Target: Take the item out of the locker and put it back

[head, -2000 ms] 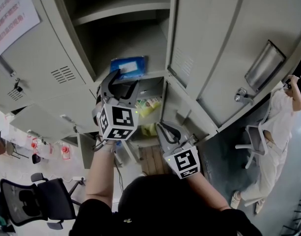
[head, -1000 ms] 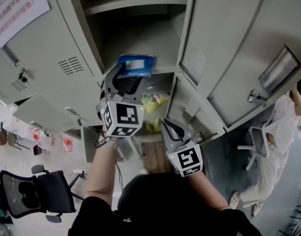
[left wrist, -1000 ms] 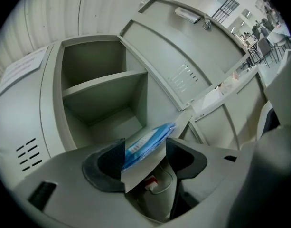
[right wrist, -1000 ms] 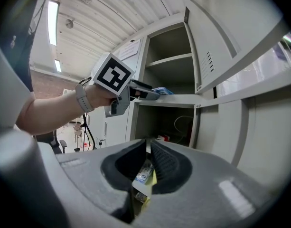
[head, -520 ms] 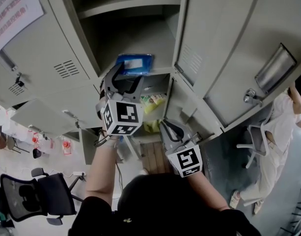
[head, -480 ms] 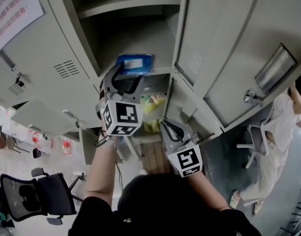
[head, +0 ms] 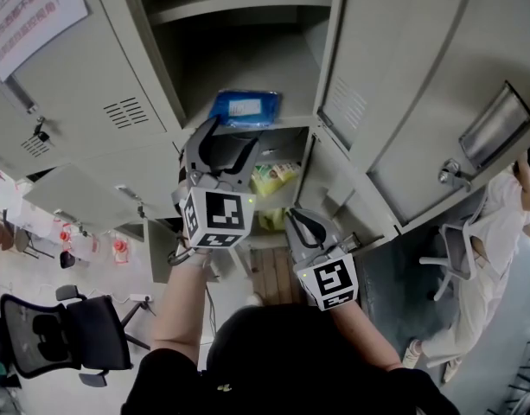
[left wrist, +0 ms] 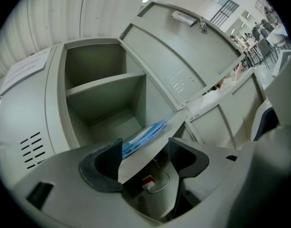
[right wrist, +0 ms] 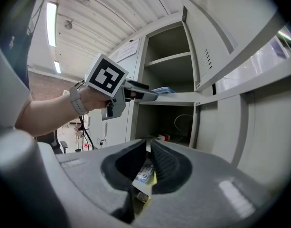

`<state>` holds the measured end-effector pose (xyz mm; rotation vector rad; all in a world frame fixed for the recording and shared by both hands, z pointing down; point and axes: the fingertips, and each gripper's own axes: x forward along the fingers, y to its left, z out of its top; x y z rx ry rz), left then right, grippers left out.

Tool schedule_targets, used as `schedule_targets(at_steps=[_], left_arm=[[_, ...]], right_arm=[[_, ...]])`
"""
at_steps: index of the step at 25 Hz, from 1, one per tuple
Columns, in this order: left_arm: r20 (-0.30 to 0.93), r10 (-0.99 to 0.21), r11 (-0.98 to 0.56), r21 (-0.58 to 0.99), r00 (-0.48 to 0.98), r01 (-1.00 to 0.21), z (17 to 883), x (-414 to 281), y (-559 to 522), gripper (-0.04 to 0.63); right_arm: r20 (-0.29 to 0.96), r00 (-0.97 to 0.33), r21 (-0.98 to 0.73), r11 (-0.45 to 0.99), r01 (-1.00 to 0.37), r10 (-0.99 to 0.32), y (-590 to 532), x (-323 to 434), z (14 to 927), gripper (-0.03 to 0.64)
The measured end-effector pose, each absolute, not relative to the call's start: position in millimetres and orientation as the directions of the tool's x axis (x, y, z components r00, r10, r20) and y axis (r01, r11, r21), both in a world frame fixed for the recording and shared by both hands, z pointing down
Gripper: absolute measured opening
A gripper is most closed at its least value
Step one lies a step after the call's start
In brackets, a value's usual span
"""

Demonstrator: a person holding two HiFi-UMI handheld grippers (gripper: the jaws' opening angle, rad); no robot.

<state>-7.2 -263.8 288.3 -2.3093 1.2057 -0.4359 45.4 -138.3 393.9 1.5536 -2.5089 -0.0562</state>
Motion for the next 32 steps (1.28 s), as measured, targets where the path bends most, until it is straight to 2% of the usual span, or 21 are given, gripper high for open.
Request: schedule_targets(at_steps=[12,24,32], left_arm=[[0.045,-0.821,-0.525,-0.451,0.570,-0.722,315,-39,-224,0.302],[0.133,-0.821,-0.567,-0.303,0.555,-0.766,375,-79,-191,0.279],[0.182,-0.825,-0.563,-0.202,0.534,-0.801,411,-103,-165,0.217]], right_arm=[[0.147,-0.507,0.116,0.524,-0.844,-0.849,-141,7,399,0.025],[0.172,-0.552,0.109,0.573,-0.812,-0.816,-139,-21,410,0.025],[0.164,-0.592,0.098,0.610,-0.786,-0.789,-138,-37,413,0.025]])
